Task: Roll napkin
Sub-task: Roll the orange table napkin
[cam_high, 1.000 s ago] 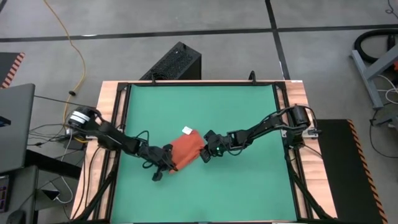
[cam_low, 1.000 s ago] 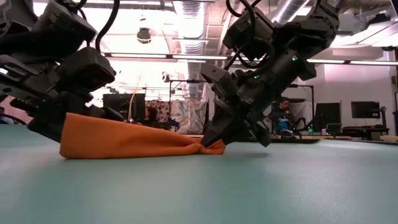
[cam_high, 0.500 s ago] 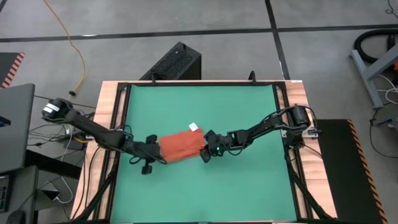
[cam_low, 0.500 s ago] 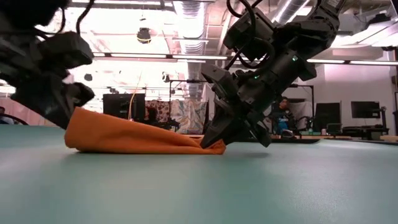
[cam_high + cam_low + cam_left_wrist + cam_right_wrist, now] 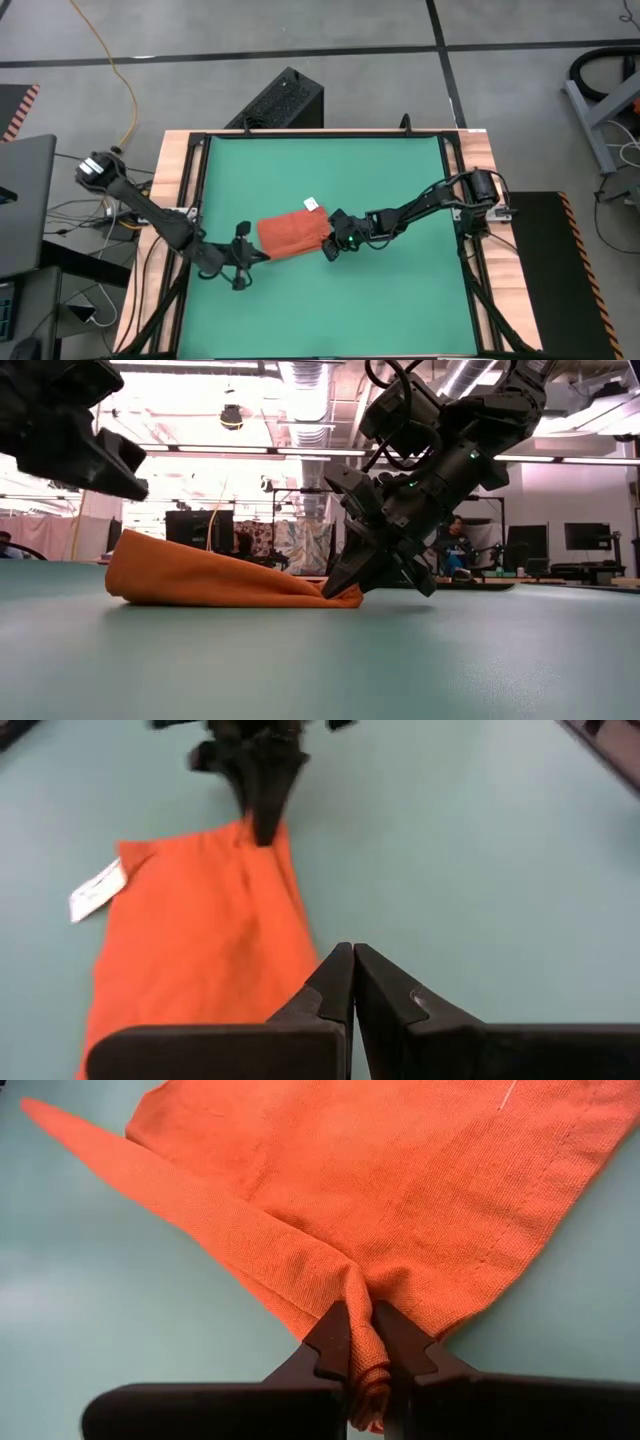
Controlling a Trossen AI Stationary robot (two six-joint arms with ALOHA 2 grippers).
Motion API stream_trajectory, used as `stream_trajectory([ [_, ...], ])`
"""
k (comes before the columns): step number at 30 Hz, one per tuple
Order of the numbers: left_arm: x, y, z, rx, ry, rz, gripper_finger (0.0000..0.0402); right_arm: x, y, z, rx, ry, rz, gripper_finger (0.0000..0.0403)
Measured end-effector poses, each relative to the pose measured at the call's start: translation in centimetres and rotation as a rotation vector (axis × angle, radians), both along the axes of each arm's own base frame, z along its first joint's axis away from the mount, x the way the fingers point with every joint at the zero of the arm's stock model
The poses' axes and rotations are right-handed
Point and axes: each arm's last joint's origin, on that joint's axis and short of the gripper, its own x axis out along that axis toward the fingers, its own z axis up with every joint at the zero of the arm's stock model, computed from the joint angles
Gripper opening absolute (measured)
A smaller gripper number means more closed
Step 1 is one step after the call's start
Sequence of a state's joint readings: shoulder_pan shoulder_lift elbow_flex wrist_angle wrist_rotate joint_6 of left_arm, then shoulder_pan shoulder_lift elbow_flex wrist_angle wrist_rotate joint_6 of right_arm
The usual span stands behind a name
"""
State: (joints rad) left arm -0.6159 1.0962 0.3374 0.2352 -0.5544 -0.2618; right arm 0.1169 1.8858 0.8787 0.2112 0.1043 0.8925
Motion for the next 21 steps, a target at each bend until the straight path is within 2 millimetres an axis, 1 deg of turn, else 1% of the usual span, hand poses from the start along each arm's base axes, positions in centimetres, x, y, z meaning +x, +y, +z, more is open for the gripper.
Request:
stream_trajectory([
  [4,1.2,-0.8,-1.9,0.089,0.044,-0.029,0.0000,0.0,0.0,0.0,0.000,-0.001,0.001,0.0037],
  [10,3.1,-1.6,-3.6,0.191,0.117,0.036,0.0000,0.0,0.0,0.0,0.000,-0.003,0.002,0.0037],
  [13,3.3,-1.6,-4.0,0.222,0.122,0.071,0.0000,0.0,0.0,0.0,-0.002,-0.003,0.004,0.0038],
  [21,3.1,-1.2,-4.3,0.249,0.138,0.164,0.0000,0.0,0.0,0.0,-0.007,-0.003,0.010,0.0038],
])
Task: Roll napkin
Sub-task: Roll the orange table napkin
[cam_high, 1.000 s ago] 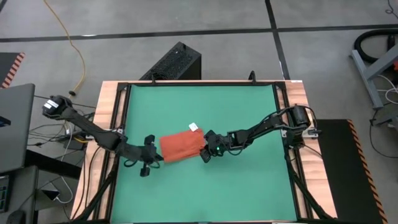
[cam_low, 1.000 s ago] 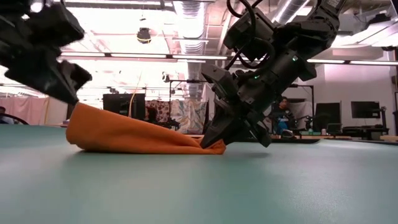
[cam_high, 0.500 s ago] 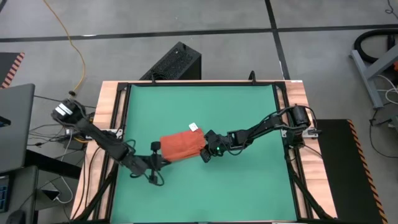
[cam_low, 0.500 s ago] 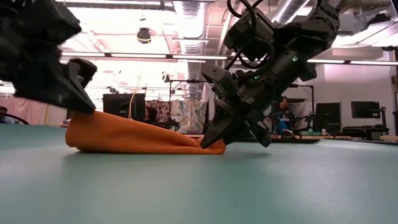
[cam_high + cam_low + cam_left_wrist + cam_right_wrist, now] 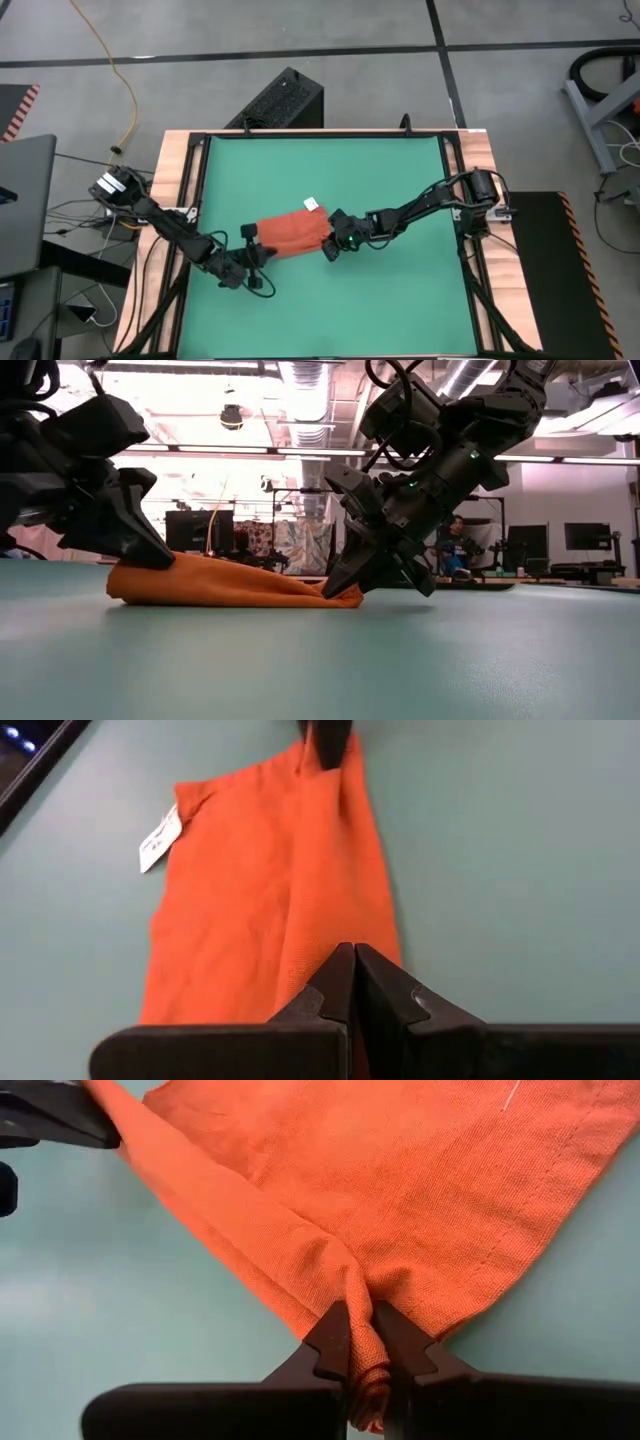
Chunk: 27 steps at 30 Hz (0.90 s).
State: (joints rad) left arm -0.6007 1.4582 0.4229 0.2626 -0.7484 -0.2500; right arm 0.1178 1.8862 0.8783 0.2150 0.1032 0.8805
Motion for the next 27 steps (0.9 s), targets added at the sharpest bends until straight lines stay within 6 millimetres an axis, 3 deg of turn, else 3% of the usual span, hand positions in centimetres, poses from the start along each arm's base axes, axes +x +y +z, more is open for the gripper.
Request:
stream_trajectory([
  [21,-2.2,1.4,-2.4,-0.167,0.110,0.147,0.0000,0.0,0.4,0.1,-0.038,-0.011,0.011,0.0040],
  [27,-2.2,1.5,-2.4,-0.158,0.115,0.144,0.0000,0.0,0.4,0.1,-0.064,-0.012,0.035,0.0063],
])
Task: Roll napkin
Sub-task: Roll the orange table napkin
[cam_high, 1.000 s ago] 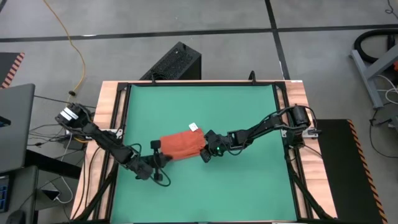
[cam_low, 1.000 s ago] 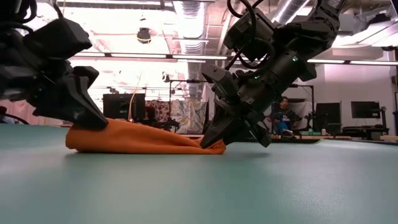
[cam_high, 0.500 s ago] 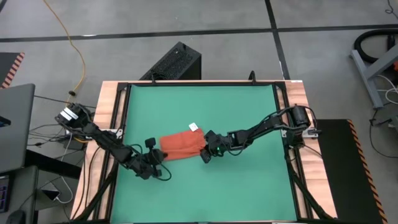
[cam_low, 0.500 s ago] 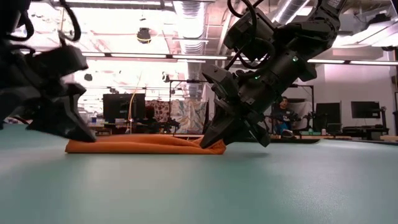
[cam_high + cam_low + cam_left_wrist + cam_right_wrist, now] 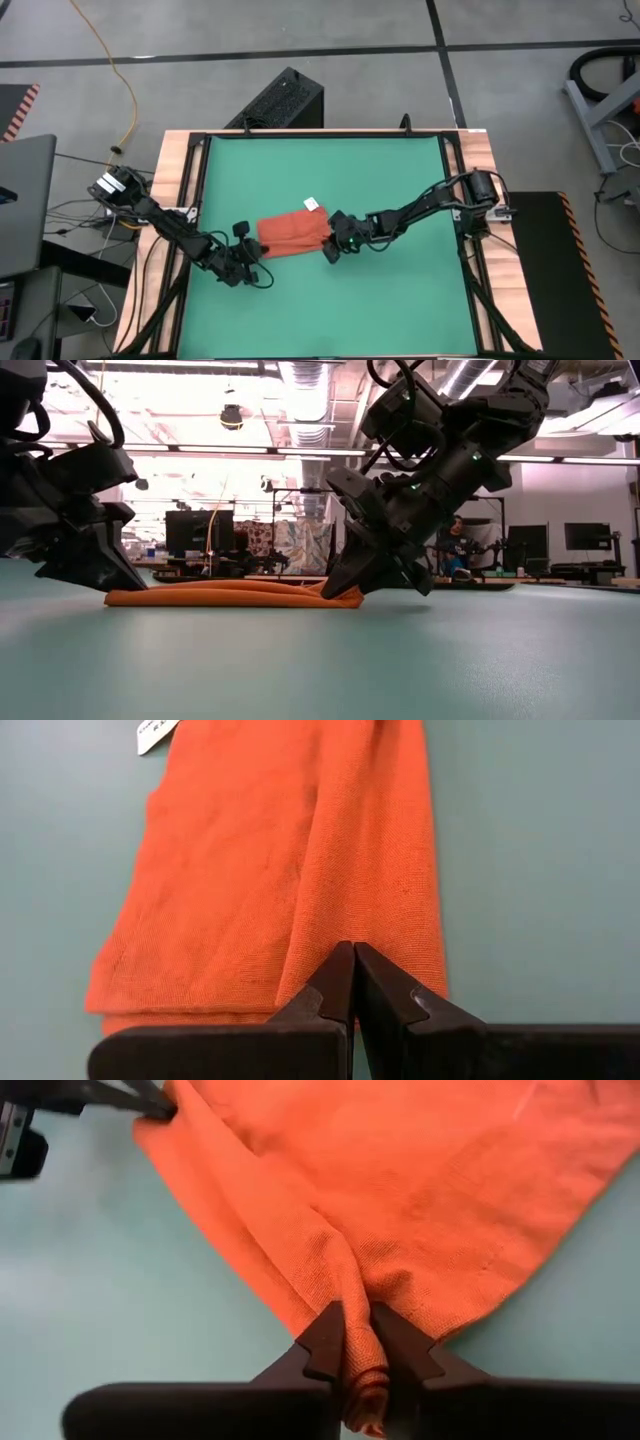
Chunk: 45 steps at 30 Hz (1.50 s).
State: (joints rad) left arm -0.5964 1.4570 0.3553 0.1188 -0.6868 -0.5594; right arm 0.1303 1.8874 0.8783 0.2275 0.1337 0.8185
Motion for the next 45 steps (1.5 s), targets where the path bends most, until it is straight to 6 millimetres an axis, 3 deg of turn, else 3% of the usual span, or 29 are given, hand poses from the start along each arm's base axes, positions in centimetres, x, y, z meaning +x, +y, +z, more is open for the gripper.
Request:
stream_trajectory([
  [13,-0.2,0.4,-0.3,-0.016,0.063,0.006,0.0000,-0.1,0.3,3.1,-0.173,-0.120,0.111,0.0140],
  [21,-0.2,0.4,-0.3,-0.015,0.068,0.001,0.0000,-0.1,0.0,3.5,-0.218,-0.120,0.125,0.0165],
  [28,-0.3,0.4,-0.4,-0.011,0.073,-0.005,0.0000,0.6,-1.4,4.3,-0.400,-0.188,0.166,0.0139],
  [37,-0.3,0.4,-0.4,0.000,0.084,-0.011,0.0000,0.5,-4.6,4.0,-0.492,-0.114,0.194,0.0075],
  [45,-0.3,0.5,-0.4,0.031,0.098,-0.041,0.0000,0.6,-4.9,4.1,-0.543,-0.117,0.226,0.0014],
])
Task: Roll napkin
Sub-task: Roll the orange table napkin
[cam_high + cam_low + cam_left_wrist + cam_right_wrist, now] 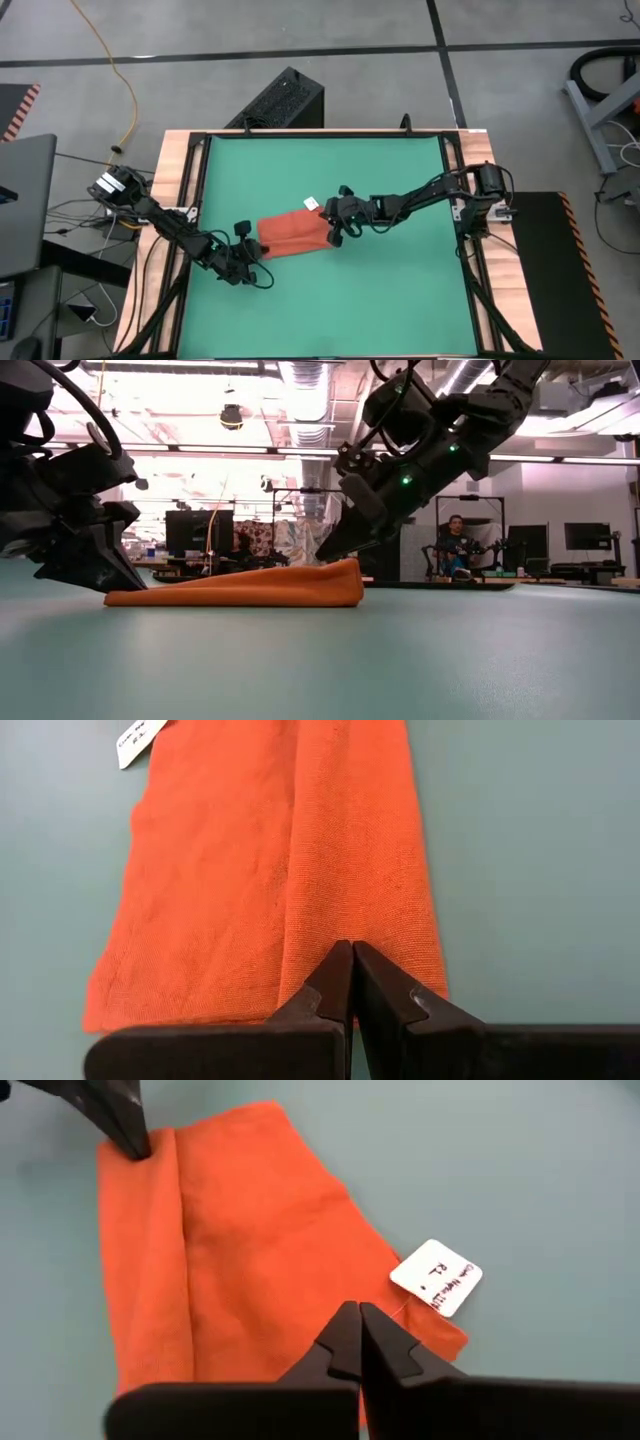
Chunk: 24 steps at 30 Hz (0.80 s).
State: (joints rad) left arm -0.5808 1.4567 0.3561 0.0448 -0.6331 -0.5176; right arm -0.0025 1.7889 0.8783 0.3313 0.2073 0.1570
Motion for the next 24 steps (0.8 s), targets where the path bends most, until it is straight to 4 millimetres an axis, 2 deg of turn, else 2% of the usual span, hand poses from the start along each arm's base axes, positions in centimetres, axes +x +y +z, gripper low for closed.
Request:
stream_trajectory([
  [5,0.0,0.0,0.0,0.014,0.006,-0.014,0.0000,0.4,-0.3,-0.2,-0.015,-0.034,0.000,0.0010],
  [8,0.0,0.0,0.0,0.020,0.010,-0.019,0.0000,1.0,-0.7,-1.5,-0.022,-0.036,-0.007,0.0010],
  [11,0.0,0.0,0.0,0.022,0.011,-0.022,0.0000,1.3,-1.0,-2.7,-0.022,0.000,-0.014,0.0009],
  [17,0.0,0.0,0.0,0.070,0.035,-0.079,0.0000,1.3,-1.5,-3.3,0.009,0.062,-0.054,0.0008],
  [24,0.1,0.3,0.0,0.115,0.057,-0.117,0.0000,0.8,-0.1,-3.8,0.063,0.128,-0.116,0.0008],
])
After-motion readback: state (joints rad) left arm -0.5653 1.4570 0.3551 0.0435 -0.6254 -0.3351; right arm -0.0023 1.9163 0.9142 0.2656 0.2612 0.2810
